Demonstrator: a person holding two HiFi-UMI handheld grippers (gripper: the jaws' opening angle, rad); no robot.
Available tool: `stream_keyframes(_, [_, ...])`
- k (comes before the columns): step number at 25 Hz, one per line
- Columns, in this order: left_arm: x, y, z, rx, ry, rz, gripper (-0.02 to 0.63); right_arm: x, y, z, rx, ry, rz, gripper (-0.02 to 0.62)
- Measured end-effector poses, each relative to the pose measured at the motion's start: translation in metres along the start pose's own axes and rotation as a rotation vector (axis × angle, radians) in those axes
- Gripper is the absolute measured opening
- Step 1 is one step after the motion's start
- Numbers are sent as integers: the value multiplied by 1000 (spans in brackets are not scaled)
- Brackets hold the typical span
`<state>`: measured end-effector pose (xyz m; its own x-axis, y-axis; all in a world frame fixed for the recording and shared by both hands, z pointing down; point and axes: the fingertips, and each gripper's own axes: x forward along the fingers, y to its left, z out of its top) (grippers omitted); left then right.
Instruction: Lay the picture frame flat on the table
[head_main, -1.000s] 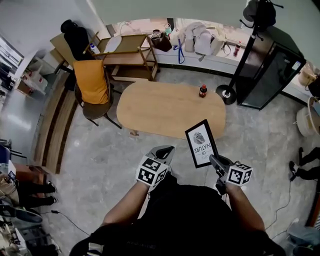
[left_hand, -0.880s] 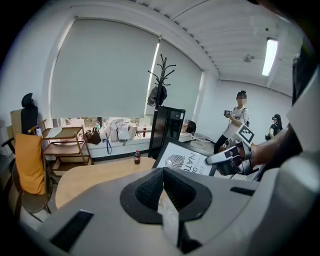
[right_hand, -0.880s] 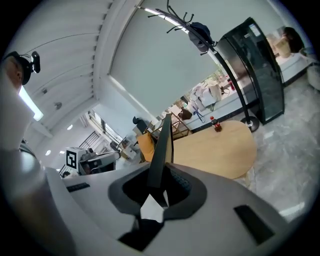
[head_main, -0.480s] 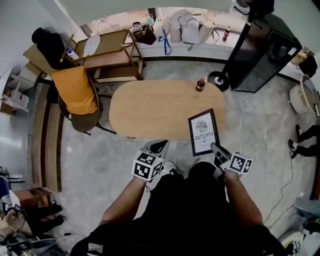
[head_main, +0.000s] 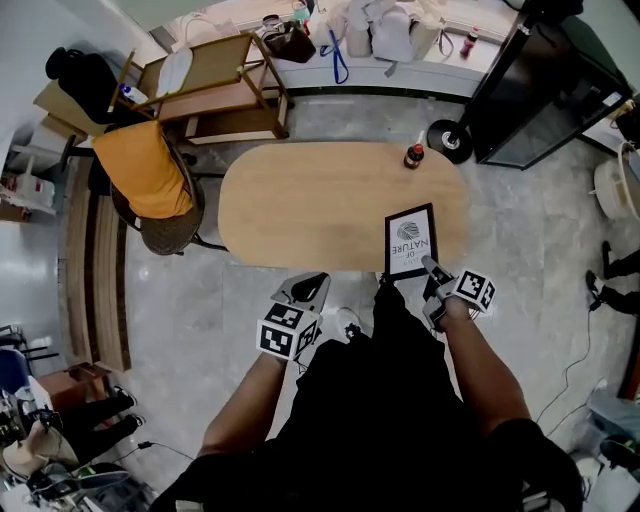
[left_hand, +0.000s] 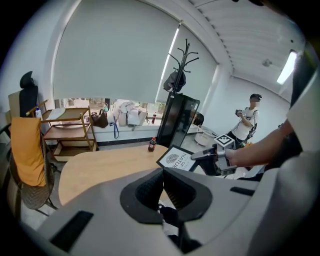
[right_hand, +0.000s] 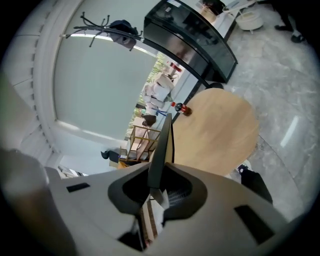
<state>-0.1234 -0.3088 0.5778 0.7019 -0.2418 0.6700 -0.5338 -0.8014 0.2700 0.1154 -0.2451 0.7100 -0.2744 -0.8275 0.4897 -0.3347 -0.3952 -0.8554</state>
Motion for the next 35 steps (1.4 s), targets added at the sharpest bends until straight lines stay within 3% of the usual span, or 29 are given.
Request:
stream_keyframes(5, [24, 19, 7, -52, 79, 51, 5, 71, -59, 35, 57, 46, -93, 40])
stream_keyframes(14, [72, 39, 32, -125, 148, 108, 5, 190, -107, 84, 249, -14, -39, 40])
stream_keyframes(18, [85, 41, 30, -147, 194, 122, 5, 217, -137, 83, 204, 45, -92, 45])
stream_keyframes(20, [89, 44, 27, -172, 208, 140, 5, 225, -149, 68, 112, 149, -131, 99])
stream_keyframes(23, [95, 48, 27, -199, 221, 164, 5, 230, -165, 42, -145, 365, -196, 192])
stream_keyframes(25, [101, 50, 31, -207, 217, 175, 5, 232, -173, 32, -325, 495, -224, 199])
stream_keyframes(28, [104, 54, 37, -237, 193, 196, 5, 231, -187, 17, -508, 658, -254, 201])
stream_keyframes(33, [97, 54, 35, -279, 174, 217, 5, 216, -239, 7, -915, 959, -486, 199])
stream_keyframes(35, [95, 52, 31, -280, 178, 226, 5, 216, -249, 9, -1041, 1011, -513, 191])
